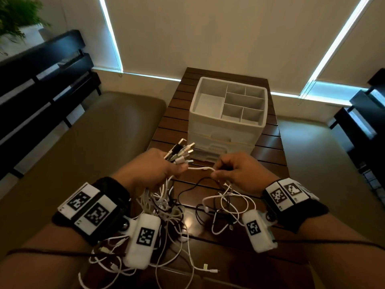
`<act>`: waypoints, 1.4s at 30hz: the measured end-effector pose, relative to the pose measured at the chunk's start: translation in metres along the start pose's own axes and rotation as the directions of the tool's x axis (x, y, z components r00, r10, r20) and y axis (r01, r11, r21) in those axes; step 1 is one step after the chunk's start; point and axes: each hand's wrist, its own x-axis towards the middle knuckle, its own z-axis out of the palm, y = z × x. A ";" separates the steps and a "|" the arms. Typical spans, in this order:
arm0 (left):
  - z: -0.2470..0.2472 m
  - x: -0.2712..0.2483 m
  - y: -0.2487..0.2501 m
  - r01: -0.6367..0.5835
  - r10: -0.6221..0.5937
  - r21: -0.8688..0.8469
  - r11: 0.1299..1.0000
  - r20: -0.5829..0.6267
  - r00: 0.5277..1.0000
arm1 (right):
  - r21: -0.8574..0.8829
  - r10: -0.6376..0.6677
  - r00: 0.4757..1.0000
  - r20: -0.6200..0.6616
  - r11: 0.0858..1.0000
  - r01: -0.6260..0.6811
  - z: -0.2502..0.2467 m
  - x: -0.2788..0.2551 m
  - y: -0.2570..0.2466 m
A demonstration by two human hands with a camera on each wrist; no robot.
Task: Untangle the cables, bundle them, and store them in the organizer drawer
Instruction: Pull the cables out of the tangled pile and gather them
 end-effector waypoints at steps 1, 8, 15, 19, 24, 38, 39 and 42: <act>-0.004 0.000 0.000 0.002 -0.002 0.005 1.000 -0.014 1.000 | -0.012 0.028 0.999 0.024 1.000 -0.027 0.000 -0.002 0.005; -0.008 0.004 -0.014 0.076 -0.071 0.071 0.995 -0.069 0.995 | 0.024 0.163 0.983 -0.090 0.987 -0.161 -0.006 -0.012 0.027; -0.032 0.016 -0.022 0.124 -0.107 0.061 0.990 -0.227 0.968 | -0.063 0.213 0.886 0.413 0.977 -0.206 0.052 -0.038 0.020; -0.044 0.023 -0.027 0.154 -0.152 0.081 0.985 -0.025 0.988 | -0.220 0.218 0.685 0.695 0.972 -0.086 0.075 -0.034 0.036; -0.041 0.026 -0.043 0.200 -0.242 0.150 0.968 0.365 0.899 | -0.427 0.458 0.885 0.080 0.818 -0.385 0.047 0.005 0.096; -0.001 0.081 -0.071 0.113 -0.086 -0.205 0.972 0.138 0.987 | -0.480 0.606 0.791 -0.078 0.673 -0.563 0.079 0.059 0.153; 0.002 0.086 -0.069 0.097 -0.069 -0.235 0.967 0.122 0.990 | -0.479 0.604 0.795 -0.059 0.681 -0.553 0.077 0.059 0.149; 0.012 0.099 -0.066 0.086 -0.064 -0.321 0.943 0.080 0.995 | -0.457 0.584 0.812 0.016 0.726 -0.513 0.066 0.057 0.130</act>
